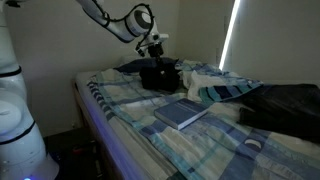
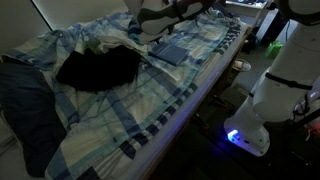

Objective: Close the book

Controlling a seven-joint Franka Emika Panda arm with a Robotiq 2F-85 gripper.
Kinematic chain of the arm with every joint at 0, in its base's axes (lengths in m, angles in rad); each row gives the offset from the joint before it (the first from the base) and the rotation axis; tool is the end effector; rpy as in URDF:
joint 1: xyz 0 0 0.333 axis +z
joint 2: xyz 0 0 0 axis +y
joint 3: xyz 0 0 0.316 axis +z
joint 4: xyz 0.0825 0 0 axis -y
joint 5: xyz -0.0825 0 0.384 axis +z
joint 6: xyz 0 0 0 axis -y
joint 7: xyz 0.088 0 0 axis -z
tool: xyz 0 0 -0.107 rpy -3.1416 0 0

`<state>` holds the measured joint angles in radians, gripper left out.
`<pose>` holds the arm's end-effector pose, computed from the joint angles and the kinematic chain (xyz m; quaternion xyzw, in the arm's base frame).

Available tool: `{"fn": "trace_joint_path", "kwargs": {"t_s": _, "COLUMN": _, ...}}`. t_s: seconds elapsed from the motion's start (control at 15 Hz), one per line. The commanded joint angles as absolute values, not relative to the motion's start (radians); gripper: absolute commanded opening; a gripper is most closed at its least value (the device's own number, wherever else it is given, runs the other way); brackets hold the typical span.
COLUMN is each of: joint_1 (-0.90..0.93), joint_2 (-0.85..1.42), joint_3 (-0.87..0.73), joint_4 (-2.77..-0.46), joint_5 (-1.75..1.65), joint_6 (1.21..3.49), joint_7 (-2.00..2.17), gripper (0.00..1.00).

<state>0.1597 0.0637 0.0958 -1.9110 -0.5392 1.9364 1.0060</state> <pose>0.5660 0.1106 0.4666 0.9340 -0.2605 0.1293 0.2077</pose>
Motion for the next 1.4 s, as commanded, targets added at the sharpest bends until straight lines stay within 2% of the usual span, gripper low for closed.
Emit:
{"fn": "trace_joint_path", "kwargs": {"t_s": 0.0, "joint_1": 0.149, "joint_2": -0.001, "joint_3": 0.104, "joint_4": -1.941, "joint_5": -0.441, "joint_6": 1.894, "joint_7": 0.859, "gripper": 0.00}}
{"fn": "trace_joint_path", "kwargs": {"t_s": 0.4, "joint_1": 0.134, "joint_2": -0.033, "joint_3": 0.100, "joint_4": -1.958, "joint_5": -0.283, "joint_6": 1.830, "joint_7": 0.577, "gripper": 0.00}}
{"fn": "trace_joint_path", "kwargs": {"t_s": 1.07, "joint_1": 0.126, "joint_2": -0.165, "joint_3": 0.097, "joint_4": -2.146, "joint_5": -0.060, "joint_6": 1.818, "joint_7": 0.183, "gripper": 0.00}}
{"fn": "trace_joint_path", "kwargs": {"t_s": 1.13, "joint_1": 0.124, "joint_2": -0.184, "joint_3": 0.094, "joint_4": -2.168, "joint_5": -0.048, "joint_6": 1.822, "joint_7": 0.153, "gripper": 0.26}}
{"fn": "trace_joint_path", "kwargs": {"t_s": 1.2, "joint_1": 0.124, "joint_2": -0.114, "joint_3": 0.107, "joint_4": -2.103, "joint_5": -0.082, "joint_6": 1.830, "joint_7": 0.213, "gripper": 0.02}}
{"fn": "trace_joint_path", "kwargs": {"t_s": 1.33, "joint_1": 0.123, "joint_2": -0.143, "joint_3": 0.106, "joint_4": -2.136, "joint_5": -0.070, "joint_6": 1.830, "joint_7": 0.185, "gripper": 0.16}}
